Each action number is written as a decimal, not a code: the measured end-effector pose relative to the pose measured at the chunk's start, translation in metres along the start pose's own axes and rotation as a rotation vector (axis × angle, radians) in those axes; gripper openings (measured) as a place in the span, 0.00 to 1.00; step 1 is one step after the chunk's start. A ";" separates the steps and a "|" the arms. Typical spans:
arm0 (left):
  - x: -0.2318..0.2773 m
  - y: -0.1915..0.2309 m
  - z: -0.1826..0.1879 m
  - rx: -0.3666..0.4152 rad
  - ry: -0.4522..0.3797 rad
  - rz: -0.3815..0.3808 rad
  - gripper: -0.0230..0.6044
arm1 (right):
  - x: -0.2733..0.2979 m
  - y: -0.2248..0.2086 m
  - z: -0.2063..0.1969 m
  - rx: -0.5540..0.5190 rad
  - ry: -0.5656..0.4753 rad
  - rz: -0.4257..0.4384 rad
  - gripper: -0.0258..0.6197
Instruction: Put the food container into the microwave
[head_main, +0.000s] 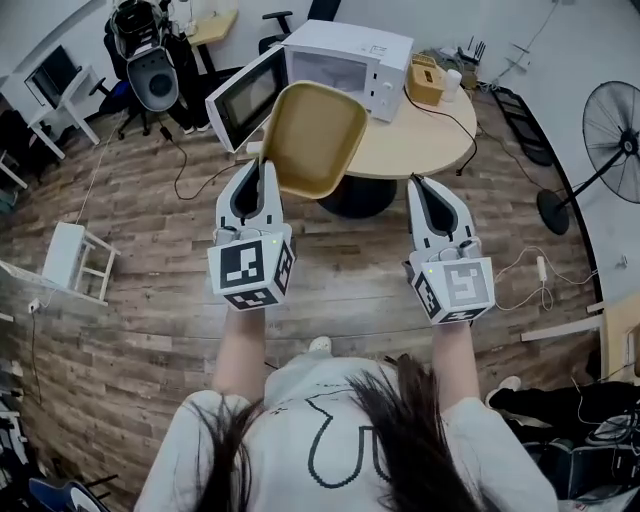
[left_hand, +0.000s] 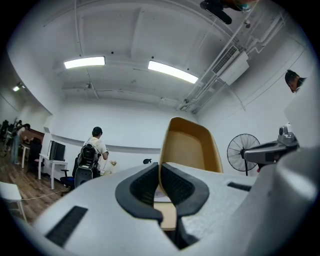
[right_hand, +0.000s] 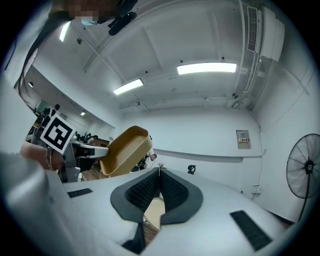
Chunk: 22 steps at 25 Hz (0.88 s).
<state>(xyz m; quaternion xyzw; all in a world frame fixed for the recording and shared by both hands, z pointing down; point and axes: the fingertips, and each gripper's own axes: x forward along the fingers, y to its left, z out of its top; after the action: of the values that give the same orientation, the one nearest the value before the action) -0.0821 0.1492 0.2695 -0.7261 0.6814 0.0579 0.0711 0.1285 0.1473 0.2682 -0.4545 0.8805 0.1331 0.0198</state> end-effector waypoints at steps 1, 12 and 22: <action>0.011 0.007 0.000 0.000 -0.002 -0.004 0.07 | 0.013 -0.001 0.000 -0.003 -0.001 -0.005 0.09; 0.094 0.054 -0.019 -0.011 0.015 -0.046 0.07 | 0.100 -0.005 -0.018 -0.015 0.046 -0.040 0.09; 0.147 0.071 -0.055 -0.029 0.052 -0.039 0.07 | 0.148 -0.025 -0.051 -0.011 0.061 -0.045 0.09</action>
<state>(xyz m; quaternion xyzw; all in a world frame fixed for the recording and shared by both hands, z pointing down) -0.1436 -0.0097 0.2949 -0.7416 0.6677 0.0474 0.0442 0.0665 0.0024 0.2892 -0.4779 0.8696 0.1236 -0.0067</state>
